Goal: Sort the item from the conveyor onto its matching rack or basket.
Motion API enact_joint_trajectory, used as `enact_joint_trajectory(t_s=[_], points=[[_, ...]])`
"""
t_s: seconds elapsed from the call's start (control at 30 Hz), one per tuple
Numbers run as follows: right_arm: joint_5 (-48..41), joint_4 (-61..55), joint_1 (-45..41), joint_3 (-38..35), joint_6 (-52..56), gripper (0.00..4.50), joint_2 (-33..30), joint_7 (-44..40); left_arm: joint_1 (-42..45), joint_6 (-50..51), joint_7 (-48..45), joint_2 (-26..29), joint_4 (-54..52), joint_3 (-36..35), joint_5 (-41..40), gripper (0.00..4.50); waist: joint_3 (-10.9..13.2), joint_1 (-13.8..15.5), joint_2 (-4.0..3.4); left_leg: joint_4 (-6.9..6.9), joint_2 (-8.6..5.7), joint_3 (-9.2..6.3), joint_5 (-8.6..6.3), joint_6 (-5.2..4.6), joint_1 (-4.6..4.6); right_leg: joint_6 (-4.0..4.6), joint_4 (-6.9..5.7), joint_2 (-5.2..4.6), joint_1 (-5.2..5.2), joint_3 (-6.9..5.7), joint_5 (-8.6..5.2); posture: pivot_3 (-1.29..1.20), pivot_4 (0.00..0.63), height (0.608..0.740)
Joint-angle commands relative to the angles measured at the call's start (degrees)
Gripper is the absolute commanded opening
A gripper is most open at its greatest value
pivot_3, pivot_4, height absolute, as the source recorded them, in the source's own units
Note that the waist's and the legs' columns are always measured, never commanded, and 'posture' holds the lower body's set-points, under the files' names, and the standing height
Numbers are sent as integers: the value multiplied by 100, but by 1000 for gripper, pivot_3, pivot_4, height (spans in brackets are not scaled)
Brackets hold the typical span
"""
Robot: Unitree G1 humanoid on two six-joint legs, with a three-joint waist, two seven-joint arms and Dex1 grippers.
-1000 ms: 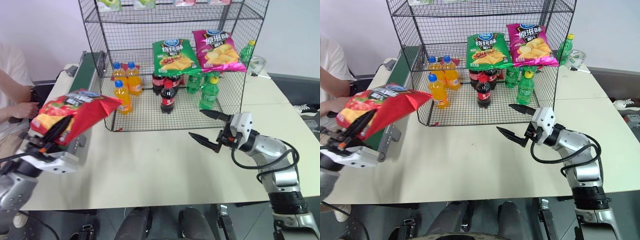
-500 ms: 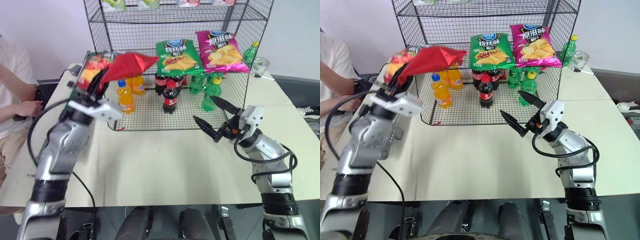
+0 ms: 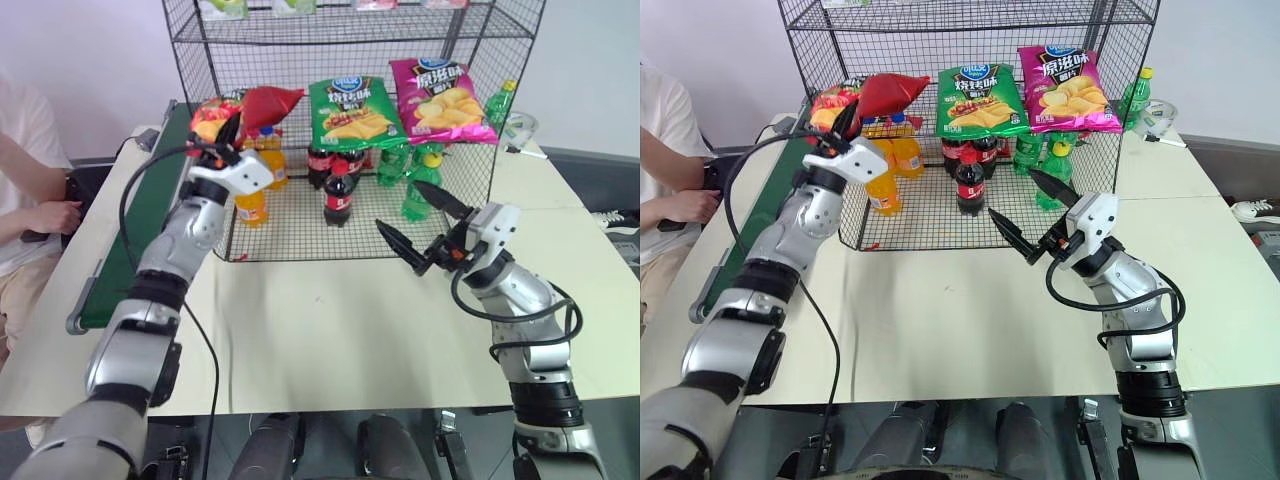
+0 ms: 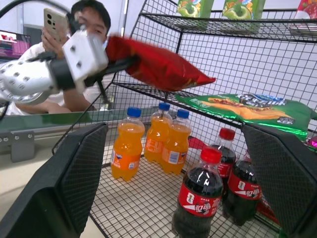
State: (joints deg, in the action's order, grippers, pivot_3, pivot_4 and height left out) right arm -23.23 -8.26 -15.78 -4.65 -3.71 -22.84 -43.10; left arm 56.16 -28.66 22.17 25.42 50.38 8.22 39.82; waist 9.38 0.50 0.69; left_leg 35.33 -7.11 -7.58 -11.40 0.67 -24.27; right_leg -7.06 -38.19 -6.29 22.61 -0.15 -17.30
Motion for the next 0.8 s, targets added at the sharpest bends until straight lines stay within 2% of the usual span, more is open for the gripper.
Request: enact_joint_trajectory(t_s=[0.03,0.2,0.53,0.8], points=[[1,-291,-70,22,120,4500,-49,70,442,-161,505,-66,676,209,14,95,0,-1,0,1,0,0,-1,-2,0,0,-1,0,0,0,0,0,150,740],[91,-335,-69,33,205,4500,-53,149,815,32,1095,-185,1335,467,64,95,0,-19,0,1,-1,0,-2,-4,-2,-1,-4,2,3,0,0,0,150,740],[152,-401,-57,53,283,4500,-48,237,1554,33,678,-651,2101,631,-283,95,2,-15,3,16,-2,0,-2,-5,-13,-3,-8,2,7,-1,0,0,150,740],[169,-416,17,3,291,4500,-119,269,1685,277,960,-528,2193,940,-66,95,3,-104,5,16,-2,-1,0,-2,-14,-4,-11,3,9,0,0,0,150,740]])
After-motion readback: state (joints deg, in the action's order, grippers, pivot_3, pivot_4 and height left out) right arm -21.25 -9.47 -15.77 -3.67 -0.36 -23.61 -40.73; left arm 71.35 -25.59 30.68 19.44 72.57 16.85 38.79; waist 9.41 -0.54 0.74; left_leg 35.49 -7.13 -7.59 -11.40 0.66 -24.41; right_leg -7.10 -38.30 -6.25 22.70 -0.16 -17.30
